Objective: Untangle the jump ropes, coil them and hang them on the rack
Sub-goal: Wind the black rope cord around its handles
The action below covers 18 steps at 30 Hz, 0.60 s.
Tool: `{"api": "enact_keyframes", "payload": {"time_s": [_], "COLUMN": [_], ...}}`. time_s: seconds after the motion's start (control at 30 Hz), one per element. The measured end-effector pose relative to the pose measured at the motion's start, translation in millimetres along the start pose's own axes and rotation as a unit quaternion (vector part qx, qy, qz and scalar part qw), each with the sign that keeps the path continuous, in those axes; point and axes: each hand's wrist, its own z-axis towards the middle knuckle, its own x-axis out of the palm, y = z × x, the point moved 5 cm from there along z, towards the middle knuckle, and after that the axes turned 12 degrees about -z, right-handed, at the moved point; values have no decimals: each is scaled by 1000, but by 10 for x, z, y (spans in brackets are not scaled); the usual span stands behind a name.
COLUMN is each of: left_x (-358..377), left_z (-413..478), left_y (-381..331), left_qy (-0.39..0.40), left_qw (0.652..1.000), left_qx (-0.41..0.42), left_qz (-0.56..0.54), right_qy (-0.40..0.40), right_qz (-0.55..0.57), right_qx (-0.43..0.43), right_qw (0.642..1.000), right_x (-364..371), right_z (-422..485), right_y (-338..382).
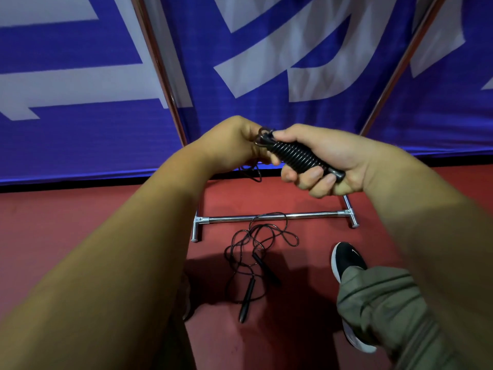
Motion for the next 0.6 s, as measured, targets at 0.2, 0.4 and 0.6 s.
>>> {"api": "enact_keyframes", "payload": {"time_s": [0.2, 0.4, 0.6], "left_x": [-54, -18, -10], "left_z": [-5, -49, 6], "left_y": [-27, -135, -183], "left_qy": [-11, 13, -8], "left_qw": [1000, 999, 998], "left_qx": [-11, -4, 36], "left_qz": [-4, -31, 43], "right_qy": [71, 104, 8], "right_qz": [4, -54, -111], "right_qx": [46, 91, 97], "right_qw": [996, 989, 989], "right_x": [209, 308, 135], "right_z": [71, 78, 175], "right_y": [-142, -236, -256]}}
